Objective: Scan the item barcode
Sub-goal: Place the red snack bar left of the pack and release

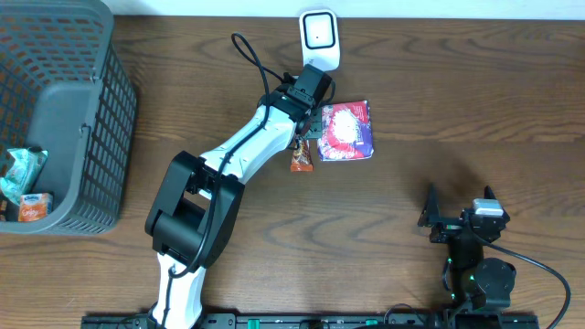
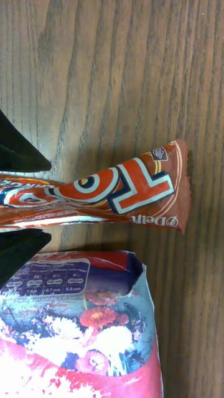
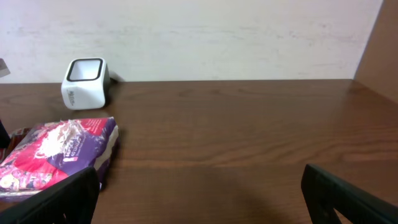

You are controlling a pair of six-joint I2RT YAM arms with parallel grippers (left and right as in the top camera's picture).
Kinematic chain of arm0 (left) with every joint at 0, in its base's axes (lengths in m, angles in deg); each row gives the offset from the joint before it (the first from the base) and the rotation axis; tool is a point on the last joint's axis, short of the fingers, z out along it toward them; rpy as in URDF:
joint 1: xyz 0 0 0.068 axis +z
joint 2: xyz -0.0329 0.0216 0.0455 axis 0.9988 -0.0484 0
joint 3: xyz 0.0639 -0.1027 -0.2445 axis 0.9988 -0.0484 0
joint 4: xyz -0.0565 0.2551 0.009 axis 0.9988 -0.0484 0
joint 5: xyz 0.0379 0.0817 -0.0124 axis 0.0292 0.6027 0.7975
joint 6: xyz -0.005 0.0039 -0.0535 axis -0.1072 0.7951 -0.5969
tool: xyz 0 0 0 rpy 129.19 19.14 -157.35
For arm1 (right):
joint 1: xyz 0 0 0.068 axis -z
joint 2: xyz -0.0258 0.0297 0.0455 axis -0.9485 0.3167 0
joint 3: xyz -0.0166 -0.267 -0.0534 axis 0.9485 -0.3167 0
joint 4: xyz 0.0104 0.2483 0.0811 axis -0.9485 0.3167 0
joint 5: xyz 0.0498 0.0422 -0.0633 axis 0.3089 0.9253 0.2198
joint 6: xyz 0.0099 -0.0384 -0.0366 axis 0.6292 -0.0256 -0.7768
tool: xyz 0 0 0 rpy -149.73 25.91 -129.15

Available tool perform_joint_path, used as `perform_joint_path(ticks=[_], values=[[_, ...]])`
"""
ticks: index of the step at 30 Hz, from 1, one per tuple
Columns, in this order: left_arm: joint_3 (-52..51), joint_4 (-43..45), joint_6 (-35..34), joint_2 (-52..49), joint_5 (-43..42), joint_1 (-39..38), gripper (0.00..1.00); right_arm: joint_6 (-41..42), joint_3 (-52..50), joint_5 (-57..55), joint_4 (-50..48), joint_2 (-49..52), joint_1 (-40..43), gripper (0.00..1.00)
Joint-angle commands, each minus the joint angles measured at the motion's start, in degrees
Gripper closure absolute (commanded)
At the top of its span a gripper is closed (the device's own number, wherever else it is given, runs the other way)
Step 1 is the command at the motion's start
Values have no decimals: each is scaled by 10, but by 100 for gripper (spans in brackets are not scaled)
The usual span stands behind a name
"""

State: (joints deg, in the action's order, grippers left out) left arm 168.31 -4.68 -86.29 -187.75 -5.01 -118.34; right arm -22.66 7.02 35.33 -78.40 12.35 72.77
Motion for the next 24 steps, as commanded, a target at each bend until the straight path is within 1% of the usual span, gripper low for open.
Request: perform_joint_path(ticks=[1, 9, 11, 13, 15, 16, 18, 22, 24], values=[[17, 0, 27, 31, 8, 12, 69, 6, 0, 1, 2, -3, -5, 1], [23, 0, 31, 185, 8, 60, 67, 6, 0, 1, 2, -3, -5, 1], [23, 0, 31, 223, 8, 77, 58, 6, 0, 1, 2, -3, -5, 1], [23, 0, 32, 260, 8, 97, 55, 6, 0, 1, 2, -3, -5, 1], [23, 0, 46, 296, 8, 120, 54, 6, 0, 1, 2, -3, -5, 1], [23, 0, 54, 319, 8, 136, 51, 6, 0, 1, 2, -3, -5, 1], [23, 0, 64, 346, 8, 159, 50, 6, 0, 1, 2, -3, -5, 1], [23, 0, 66, 404, 8, 217, 50, 6, 0, 1, 2, -3, -5, 1], [23, 0, 66, 430, 8, 259, 49, 6, 0, 1, 2, -3, -5, 1]])
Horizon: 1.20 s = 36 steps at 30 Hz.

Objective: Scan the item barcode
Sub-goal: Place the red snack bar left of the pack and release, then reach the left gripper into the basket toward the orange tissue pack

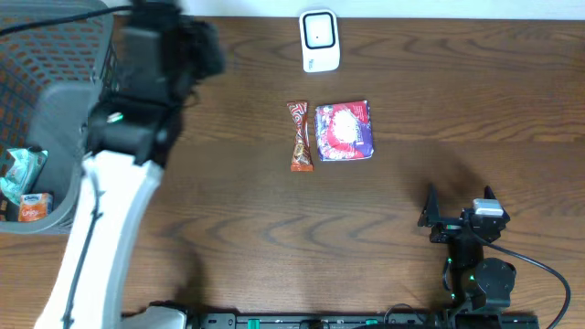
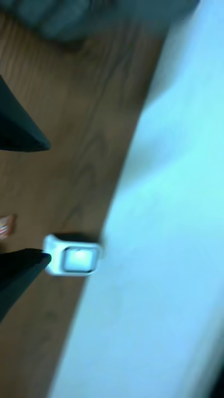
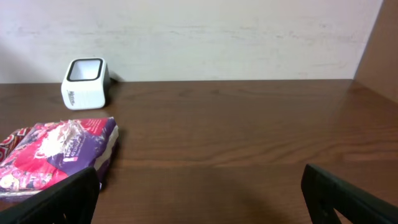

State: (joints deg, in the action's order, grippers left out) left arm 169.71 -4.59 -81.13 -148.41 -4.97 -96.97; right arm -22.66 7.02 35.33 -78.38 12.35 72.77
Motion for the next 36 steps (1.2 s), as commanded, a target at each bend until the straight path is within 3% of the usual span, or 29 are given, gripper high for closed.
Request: perform_joint_path(ticks=[1, 7, 14, 16, 20, 22, 26, 36], values=[[9, -1, 14, 48, 8, 67, 49, 6, 0, 1, 2, -3, -5, 1], [9, -31, 16, 76, 8, 191, 49, 6, 0, 1, 2, -3, -5, 1], [1, -105, 16, 61, 35, 310, 24, 6, 0, 1, 2, -3, -5, 1], [-5, -112, 16, 56, 65, 328, 23, 6, 0, 1, 2, -3, -5, 1], [-8, -142, 35, 37, 128, 348, 22, 6, 0, 1, 2, -3, -5, 1], [-8, -159, 40, 24, 164, 351, 13, 6, 0, 1, 2, -3, -5, 1], [-8, -188, 40, -12, 234, 352, 11, 6, 0, 1, 2, -3, -5, 1], [-8, -251, 39, -138, 248, 373, 11, 6, 0, 1, 2, -3, -5, 1]])
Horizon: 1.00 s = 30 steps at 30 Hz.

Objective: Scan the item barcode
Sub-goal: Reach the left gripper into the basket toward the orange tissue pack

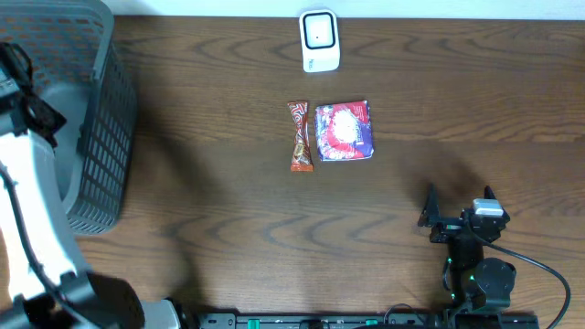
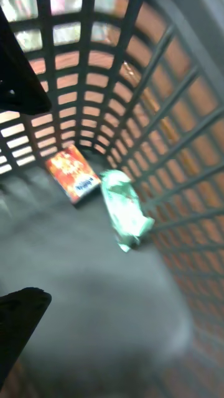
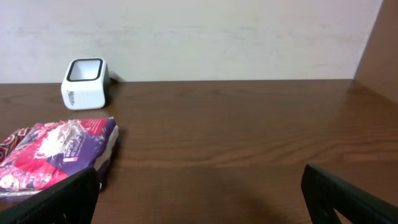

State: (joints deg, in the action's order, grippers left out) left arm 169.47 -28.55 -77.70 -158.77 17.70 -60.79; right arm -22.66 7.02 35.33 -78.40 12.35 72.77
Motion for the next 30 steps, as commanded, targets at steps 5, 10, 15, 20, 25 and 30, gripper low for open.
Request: perform_joint_path(ticks=[5, 10, 15, 20, 25, 30], values=[[-5, -29, -26, -92, 21, 37, 11, 6, 0, 1, 2, -3, -5, 1], [-6, -39, -32, -137, 3, 58, 11, 6, 0, 1, 2, -3, -5, 1], [-6, -52, -63, -178, -9, 67, 11, 6, 0, 1, 2, -3, -5, 1], [-6, -53, -84, -207, -10, 73, 11, 6, 0, 1, 2, -3, -5, 1], [-6, -48, -114, -232, -10, 93, 11, 6, 0, 1, 2, -3, -5, 1], [-6, -38, -124, -249, -10, 115, 11, 6, 0, 1, 2, -3, -5, 1]])
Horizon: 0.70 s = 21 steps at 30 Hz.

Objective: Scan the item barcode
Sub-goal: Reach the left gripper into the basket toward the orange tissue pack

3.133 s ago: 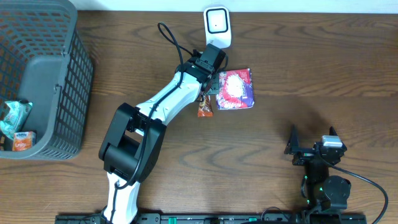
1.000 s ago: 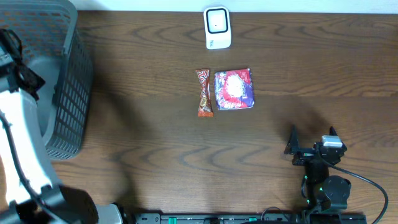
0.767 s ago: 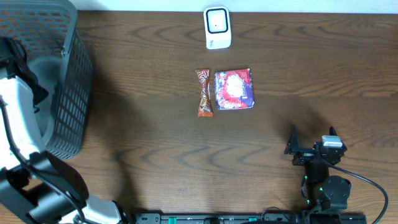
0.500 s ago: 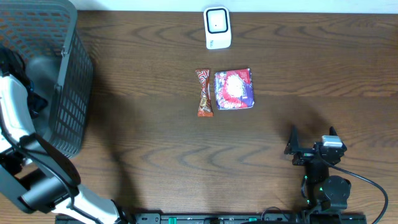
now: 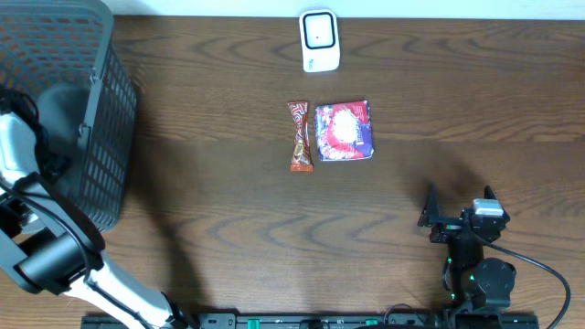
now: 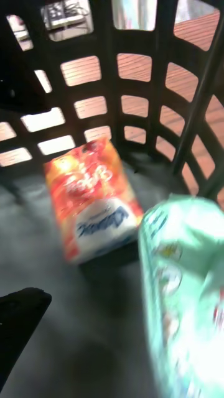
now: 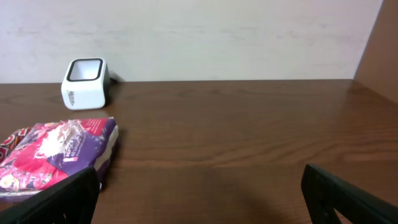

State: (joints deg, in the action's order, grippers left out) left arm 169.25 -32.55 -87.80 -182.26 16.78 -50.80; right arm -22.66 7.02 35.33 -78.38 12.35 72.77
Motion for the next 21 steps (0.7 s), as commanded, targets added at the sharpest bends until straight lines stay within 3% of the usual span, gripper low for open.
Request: perform_joint_path(ticks=[1, 4, 10, 21], values=[[-4, 4, -26, -17, -1, 18, 11, 6, 0, 1, 2, -3, -5, 1], [-4, 16, -28, -21, -5, 23, 12, 6, 0, 1, 2, -3, -5, 1], [-4, 36, -28, -21, -5, 23, 22, 6, 0, 1, 2, -3, -5, 1], [-28, 73, -28, -21, -5, 23, 26, 6, 0, 1, 2, -3, -5, 1]])
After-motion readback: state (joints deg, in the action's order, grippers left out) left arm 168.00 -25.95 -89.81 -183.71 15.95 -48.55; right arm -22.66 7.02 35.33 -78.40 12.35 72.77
